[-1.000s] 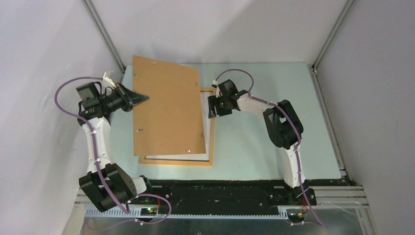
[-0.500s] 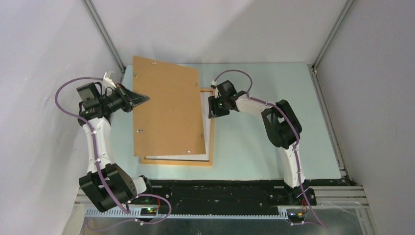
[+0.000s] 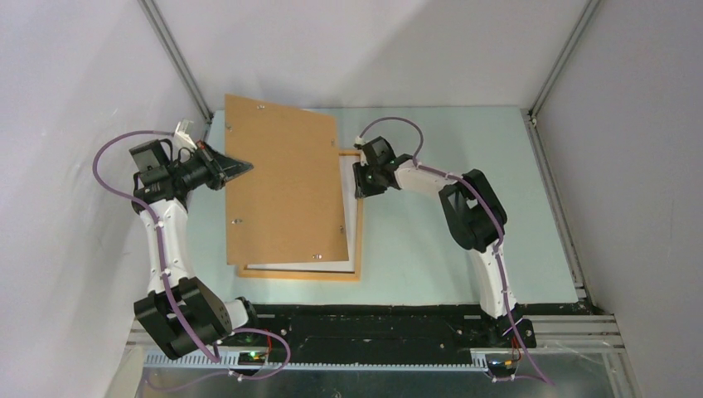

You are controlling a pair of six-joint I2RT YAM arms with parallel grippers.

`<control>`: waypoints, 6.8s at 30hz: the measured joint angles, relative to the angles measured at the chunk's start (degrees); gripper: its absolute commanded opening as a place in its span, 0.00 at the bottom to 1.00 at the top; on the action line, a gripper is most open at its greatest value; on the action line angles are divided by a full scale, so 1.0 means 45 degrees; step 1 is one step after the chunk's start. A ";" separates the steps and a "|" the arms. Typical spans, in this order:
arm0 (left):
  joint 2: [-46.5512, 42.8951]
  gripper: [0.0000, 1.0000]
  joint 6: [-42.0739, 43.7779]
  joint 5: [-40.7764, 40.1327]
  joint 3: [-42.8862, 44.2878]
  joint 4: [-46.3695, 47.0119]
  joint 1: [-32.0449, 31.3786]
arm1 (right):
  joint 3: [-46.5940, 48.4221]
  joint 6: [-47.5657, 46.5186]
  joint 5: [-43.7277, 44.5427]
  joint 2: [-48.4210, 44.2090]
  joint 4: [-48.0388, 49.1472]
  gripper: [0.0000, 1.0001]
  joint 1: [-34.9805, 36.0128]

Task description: Put the photo into the frame

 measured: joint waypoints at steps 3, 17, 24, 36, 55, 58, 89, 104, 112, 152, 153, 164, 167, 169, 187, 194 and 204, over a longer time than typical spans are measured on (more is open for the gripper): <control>0.0000 0.00 0.0000 0.0000 0.0000 0.0000 0.0000 | 0.0000 0.0034 0.0209 0.0000 -0.0010 0.31 0.0000; -0.0083 0.00 0.0811 -0.0306 -0.0277 -0.0005 -0.0087 | -0.2205 0.0233 0.0345 -0.1409 0.0777 0.14 -0.1273; 0.0549 0.00 0.1496 -0.0826 -0.0418 0.0083 -0.1277 | -0.3269 0.0243 0.0461 -0.2200 0.0845 0.06 -0.2676; 0.2186 0.00 -0.1146 -0.1190 -0.0505 0.3473 -0.3959 | -0.5032 0.0243 0.0151 -0.3444 0.1039 0.06 -0.4877; 0.6037 0.00 -0.7359 -0.1773 -0.0651 1.0195 -0.5717 | -0.5833 0.0588 -0.1812 -0.4527 0.1098 0.58 -0.6761; 0.6416 0.00 -0.7776 -0.1768 -0.0651 1.0812 -0.5994 | -0.5848 0.0597 -0.2356 -0.4716 0.1078 0.58 -0.7305; 0.8898 0.00 -0.9282 -0.2681 -0.0797 1.4168 -0.7805 | -0.6887 0.0243 -0.6324 -0.5557 0.1957 0.55 -0.9874; 0.9462 0.00 -0.9476 -0.3007 -0.1175 1.4707 -0.8136 | -0.6887 0.0238 -0.6377 -0.5552 0.2040 0.53 -0.9874; 0.9534 0.00 -0.9500 -0.3007 -0.1175 1.4984 -0.8189 | -0.6955 0.0243 -0.6460 -0.5552 0.2108 0.52 -0.9908; 0.9666 0.00 -0.9389 -0.3682 -0.1889 1.5174 -0.8558 | -0.6955 0.0296 -0.6805 -0.5455 0.2268 0.50 -1.0229; 0.9666 0.00 -0.9360 -0.3691 -0.1909 1.5178 -0.8568 | -0.6955 0.0296 -0.6815 -0.5455 0.2273 0.50 -1.0234; 0.9666 0.00 -0.9330 -0.3789 -0.2079 1.5261 -0.8573 | -0.6955 0.0350 -0.6912 -0.5430 0.2336 0.50 -1.0244; 0.9666 0.00 -0.9326 -0.3798 -0.2089 1.5261 -0.8578 | -0.6955 0.0359 -0.6936 -0.5430 0.2341 0.50 -1.0244; 0.9666 0.00 -0.9316 -0.3818 -0.2152 1.5276 -0.8578 | -0.6955 0.0374 -0.6941 -0.5425 0.2341 0.50 -1.0253; 0.9525 0.00 -0.9000 -0.3929 -0.2453 1.5203 -0.8587 | -0.6955 0.0452 -0.7014 -0.5401 0.2346 0.50 -1.0384; 0.9437 0.00 -0.8971 -0.4002 -0.2482 1.4940 -0.8592 | -0.6955 0.0486 -0.7048 -0.5304 0.2351 0.50 -1.0433; 0.9078 0.00 -0.8675 -0.4017 -0.2482 1.4328 -0.8597 | -0.6955 0.0491 -0.7140 -0.5241 0.2351 0.49 -1.0496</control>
